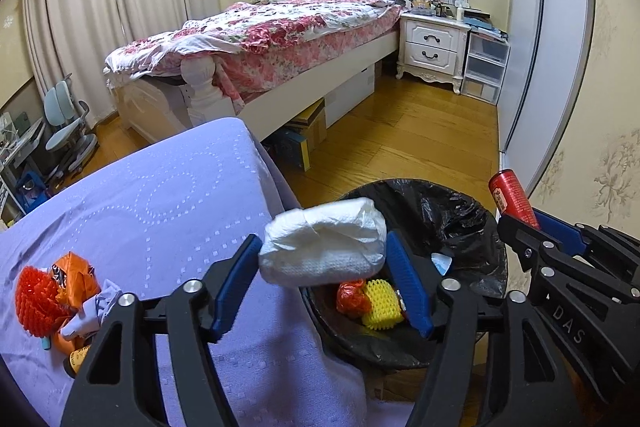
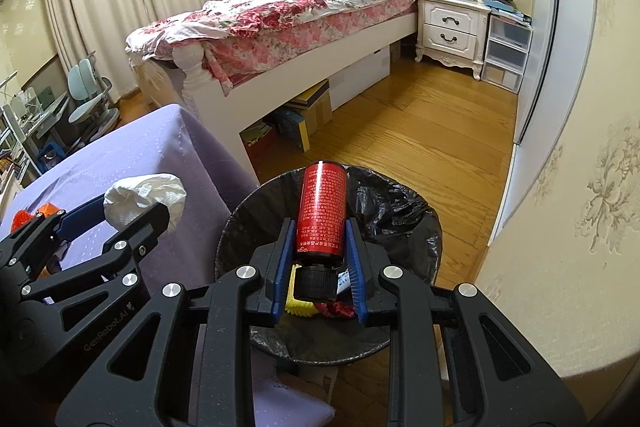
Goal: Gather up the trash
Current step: 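Carry the red can and white cloth bundle over the black bin and open both tools, then move both open tools back to the trash pile on the bed, then grasp the yellow-labelled bottle with the right tool while the left tool grasps the orange mesh net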
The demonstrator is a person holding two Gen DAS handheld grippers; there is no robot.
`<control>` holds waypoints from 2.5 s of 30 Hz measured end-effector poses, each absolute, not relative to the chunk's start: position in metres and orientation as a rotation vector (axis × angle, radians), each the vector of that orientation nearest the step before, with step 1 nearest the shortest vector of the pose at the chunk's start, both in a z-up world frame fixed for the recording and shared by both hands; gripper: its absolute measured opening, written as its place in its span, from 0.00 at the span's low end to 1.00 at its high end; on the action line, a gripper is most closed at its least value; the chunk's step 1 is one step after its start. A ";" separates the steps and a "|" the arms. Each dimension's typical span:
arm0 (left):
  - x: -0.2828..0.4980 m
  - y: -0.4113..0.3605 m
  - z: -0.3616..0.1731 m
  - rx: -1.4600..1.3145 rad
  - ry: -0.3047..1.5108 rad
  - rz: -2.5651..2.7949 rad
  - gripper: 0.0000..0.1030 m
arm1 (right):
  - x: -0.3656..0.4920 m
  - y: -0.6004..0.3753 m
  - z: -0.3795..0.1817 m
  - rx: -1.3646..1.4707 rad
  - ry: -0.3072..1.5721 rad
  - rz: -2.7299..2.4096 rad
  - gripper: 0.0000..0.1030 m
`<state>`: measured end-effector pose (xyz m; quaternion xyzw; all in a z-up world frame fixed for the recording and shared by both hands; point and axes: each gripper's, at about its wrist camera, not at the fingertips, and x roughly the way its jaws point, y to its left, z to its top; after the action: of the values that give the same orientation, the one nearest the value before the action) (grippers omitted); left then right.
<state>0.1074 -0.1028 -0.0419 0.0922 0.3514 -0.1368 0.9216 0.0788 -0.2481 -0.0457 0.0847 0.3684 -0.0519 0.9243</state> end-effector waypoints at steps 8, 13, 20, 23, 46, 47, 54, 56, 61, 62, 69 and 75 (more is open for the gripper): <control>0.105 -0.093 -0.038 0.162 0.714 -0.260 0.80 | 0.069 -0.251 -0.041 0.187 0.732 -0.159 0.44; 0.095 -0.082 -0.033 0.163 0.701 -0.234 0.81 | 0.061 -0.249 -0.036 0.191 0.716 -0.170 0.62; 0.079 -0.042 -0.025 0.148 0.687 -0.170 0.81 | 0.048 -0.226 -0.030 0.180 0.724 -0.153 0.77; 0.072 -0.020 -0.025 0.132 0.694 -0.138 0.81 | 0.046 -0.209 -0.028 0.163 0.723 -0.138 0.78; 0.021 0.173 -0.050 0.091 0.767 0.254 0.81 | 0.055 -0.030 -0.051 0.003 0.872 0.173 0.79; 0.021 0.180 -0.051 0.085 0.776 0.263 0.81 | 0.058 -0.026 -0.052 -0.005 0.878 0.172 0.79; 0.031 0.208 -0.057 0.056 0.827 0.310 0.81 | 0.081 -0.003 -0.056 -0.041 0.884 0.115 0.79; 0.034 0.214 -0.057 0.044 0.834 0.317 0.81 | 0.085 -0.002 -0.057 -0.040 0.882 0.105 0.79; 0.040 0.225 -0.057 0.025 0.832 0.331 0.81 | 0.094 -0.007 -0.055 -0.008 0.881 0.075 0.79; 0.042 0.227 -0.057 0.021 0.833 0.335 0.81 | 0.094 -0.008 -0.054 -0.004 0.879 0.071 0.79; 0.043 0.231 -0.057 0.004 0.832 0.336 0.81 | 0.088 -0.010 -0.036 0.070 0.841 0.091 0.79; 0.039 0.233 -0.057 0.000 0.816 0.332 0.81 | 0.091 0.016 -0.038 0.042 0.863 0.143 0.79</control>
<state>0.0387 0.2325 -0.0567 -0.0002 0.3950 0.1607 0.9045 0.0913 0.0158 -0.0385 0.0201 0.4178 0.0691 0.9057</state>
